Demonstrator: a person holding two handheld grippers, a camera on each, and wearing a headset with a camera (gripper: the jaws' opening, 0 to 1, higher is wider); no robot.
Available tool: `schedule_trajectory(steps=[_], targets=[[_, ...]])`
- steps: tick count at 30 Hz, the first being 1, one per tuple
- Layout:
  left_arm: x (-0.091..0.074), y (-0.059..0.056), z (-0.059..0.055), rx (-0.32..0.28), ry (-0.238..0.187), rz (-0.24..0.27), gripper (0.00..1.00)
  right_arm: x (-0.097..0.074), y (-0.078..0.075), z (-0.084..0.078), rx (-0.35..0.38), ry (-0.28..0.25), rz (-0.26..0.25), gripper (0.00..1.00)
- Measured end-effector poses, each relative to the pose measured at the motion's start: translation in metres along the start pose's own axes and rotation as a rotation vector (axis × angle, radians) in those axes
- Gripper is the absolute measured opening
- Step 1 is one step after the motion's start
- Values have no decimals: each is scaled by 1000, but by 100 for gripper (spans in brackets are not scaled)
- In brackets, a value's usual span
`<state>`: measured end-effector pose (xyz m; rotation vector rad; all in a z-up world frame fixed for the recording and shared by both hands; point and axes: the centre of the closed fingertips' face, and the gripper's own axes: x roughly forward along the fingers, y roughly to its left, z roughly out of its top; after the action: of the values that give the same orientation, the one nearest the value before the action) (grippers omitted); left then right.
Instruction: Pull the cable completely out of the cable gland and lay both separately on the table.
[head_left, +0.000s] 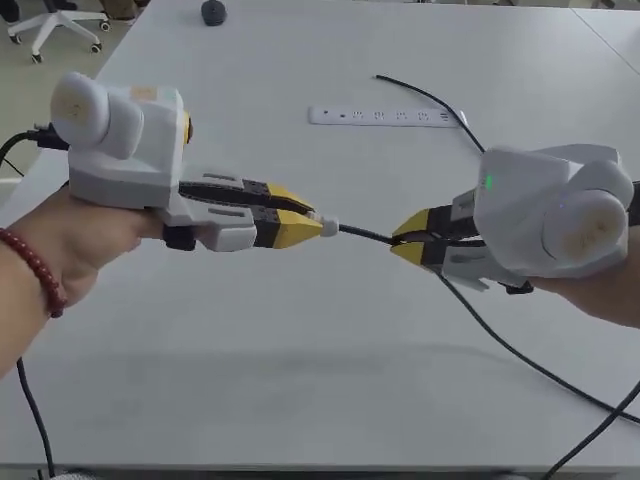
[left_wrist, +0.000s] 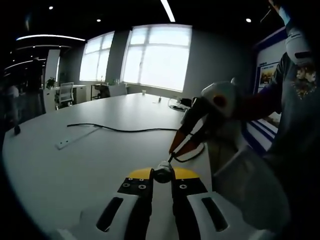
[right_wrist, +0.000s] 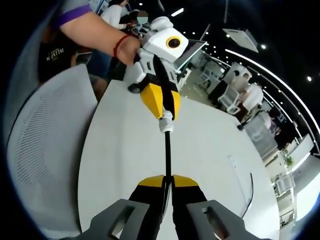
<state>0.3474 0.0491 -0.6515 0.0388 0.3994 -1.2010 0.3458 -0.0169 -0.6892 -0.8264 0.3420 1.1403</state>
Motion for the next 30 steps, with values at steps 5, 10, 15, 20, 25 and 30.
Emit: schedule_trajectory(steps=[5,10,15,20,25,30], targets=[[-3,7,-3,-10,-2,25,14,0,-3,-13,29,18,-6,0],[-9,13,-2,-39,-35,53,14,1,-18,-32,87,46,-44,0],[-4,12,-4,-38,-37,53,14,8,-48,-42,196,48,-110,0],[5,12,-9,-18,-29,53,14,23,-82,-52,299,50,-157,0],[13,17,-13,-16,-28,54,14,46,-108,-69,344,79,-178,0],[19,20,-19,-12,-24,66,14,79,-132,-95,432,132,-180,0]])
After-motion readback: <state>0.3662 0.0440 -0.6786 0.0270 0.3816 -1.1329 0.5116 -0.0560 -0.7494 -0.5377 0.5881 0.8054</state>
